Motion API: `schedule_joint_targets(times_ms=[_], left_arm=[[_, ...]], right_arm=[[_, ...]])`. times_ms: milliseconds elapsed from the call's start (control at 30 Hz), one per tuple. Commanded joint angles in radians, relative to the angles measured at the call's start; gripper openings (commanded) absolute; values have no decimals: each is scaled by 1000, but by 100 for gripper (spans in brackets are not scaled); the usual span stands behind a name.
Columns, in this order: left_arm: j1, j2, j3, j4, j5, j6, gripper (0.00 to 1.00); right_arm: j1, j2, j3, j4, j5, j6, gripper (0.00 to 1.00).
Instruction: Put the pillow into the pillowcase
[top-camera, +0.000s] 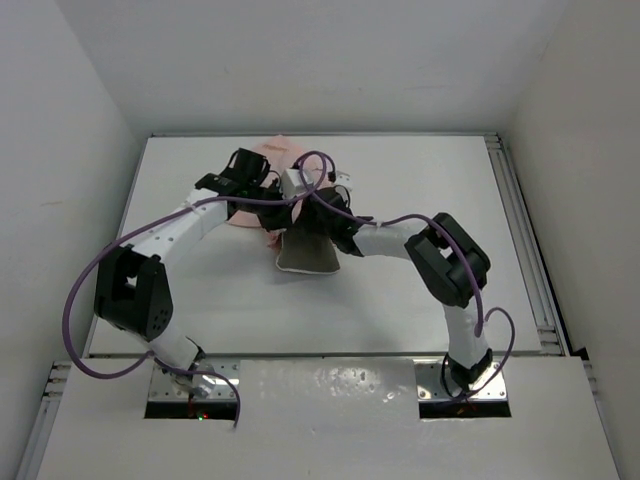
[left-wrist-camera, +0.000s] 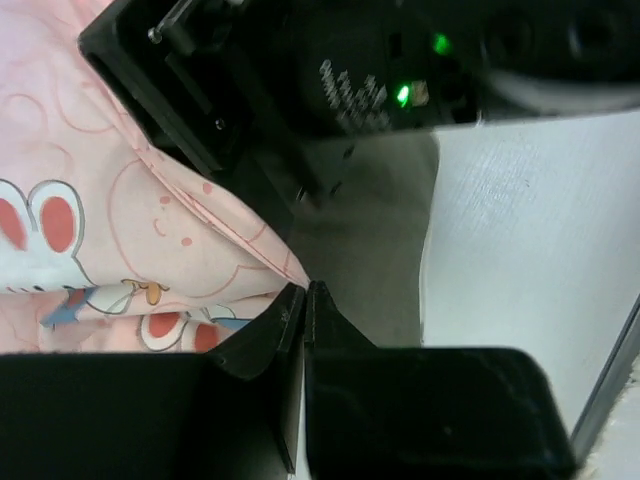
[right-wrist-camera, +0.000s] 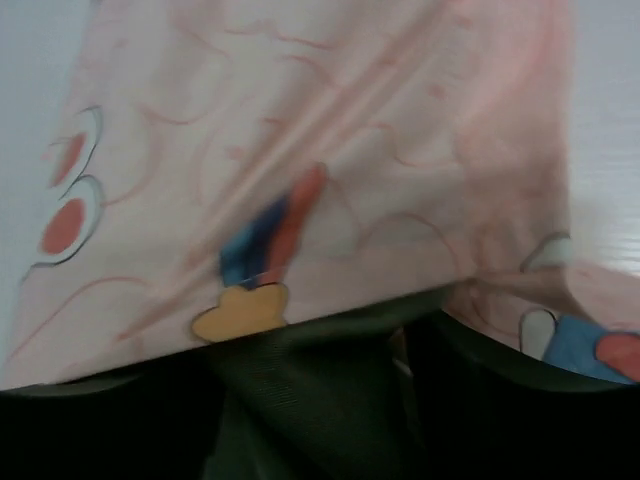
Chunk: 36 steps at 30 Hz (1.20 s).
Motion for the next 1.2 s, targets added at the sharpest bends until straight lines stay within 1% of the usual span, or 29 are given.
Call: schedule_joint_targets(times_ms=[0, 33, 67, 100, 133, 167, 200, 267, 300, 367, 433, 467, 500, 533, 567, 600, 633, 667, 700, 733, 767, 800, 833, 900, 967, 1000, 1033, 1133, 1167], left_arm=[[-24, -29, -38, 52, 2, -109, 0], [-24, -22, -46, 93, -72, -149, 7], [-24, -17, -48, 106, -106, -163, 12], [-21, -9, -46, 117, -138, -173, 25], [-22, -6, -37, 126, -190, -186, 32], [-21, -3, -29, 126, -206, -189, 37], [-18, 0, -22, 123, -218, -193, 45], [-17, 3, 9, 105, -230, -203, 51], [-17, 6, 17, 92, -232, -206, 56], [-16, 6, 40, 58, -223, -215, 61], [-16, 7, 49, 19, -221, -223, 62], [-14, 6, 49, 6, -221, -221, 61], [-14, 6, 40, -14, -224, -212, 57], [-13, 3, 32, -24, -227, -203, 51], [-13, 1, 21, -32, -230, -195, 30], [-13, 1, -3, -43, -252, -181, 19], [-11, 1, -18, -43, -267, -178, 10], [-8, -2, -32, -41, -282, -178, 1], [-8, -2, -57, -34, -322, -178, 0], [-5, 0, -67, -22, -350, -183, 0], [-4, 0, -78, -14, -376, -190, 0], [-5, 1, -98, 9, -417, -203, 1], [-5, 1, -106, 23, -434, -209, 3], [-4, 4, -117, 43, -471, -232, 25], [-2, 6, -123, 49, -468, -247, 36], [-2, 9, -133, 52, -451, -247, 41], [-2, 9, -141, 57, -444, -252, 49], [-2, 33, -176, 87, -419, -266, 58], [-2, 43, -190, 97, -421, -275, 59]], right_arm=[[-54, -20, -22, -88, 27, -99, 69], [-54, -49, -31, -108, -33, -138, 85], [-54, -65, -26, -133, -71, -182, 93], [-54, -79, -20, -223, -101, -259, 99], [-60, -108, -4, -278, -137, -295, 99], [-66, -125, 3, -327, -160, -318, 99], [-73, -143, 3, -425, -180, -357, 99], [-100, -204, -5, -531, -274, -404, 99], [-106, -220, -3, -568, -297, -449, 99], [-135, -249, 12, -684, -364, -500, 99], [-169, -278, 18, -740, -433, -531, 95], [-206, -296, 18, -763, -519, -531, 86], [-226, -306, 7, -765, -555, -525, 81], [-259, -316, 1, -757, -584, -517, 74], [-275, -338, -22, -739, -622, -501, 55], [-293, -349, -42, -716, -622, -487, 45], [-321, -358, -63, -646, -604, -459, 36], [-333, -364, -101, -615, -562, -410, 28], [-344, -353, -108, -598, -541, -392, 28], [-355, -338, -105, -586, -512, -378, 34], [-355, -317, -74, -595, -473, -375, 47], [-355, -263, -51, -614, -375, -372, 68], [-355, -231, -28, -637, -334, -370, 76], [-356, -145, 38, -655, -258, -355, 87], [-355, -99, 82, -653, -221, -347, 89], [-350, -58, 93, -645, -198, -346, 89], [-346, -39, 101, -638, -176, -336, 89], [-337, 28, 133, -644, -155, -317, 87], [-332, 39, 135, -648, -152, -309, 86]])
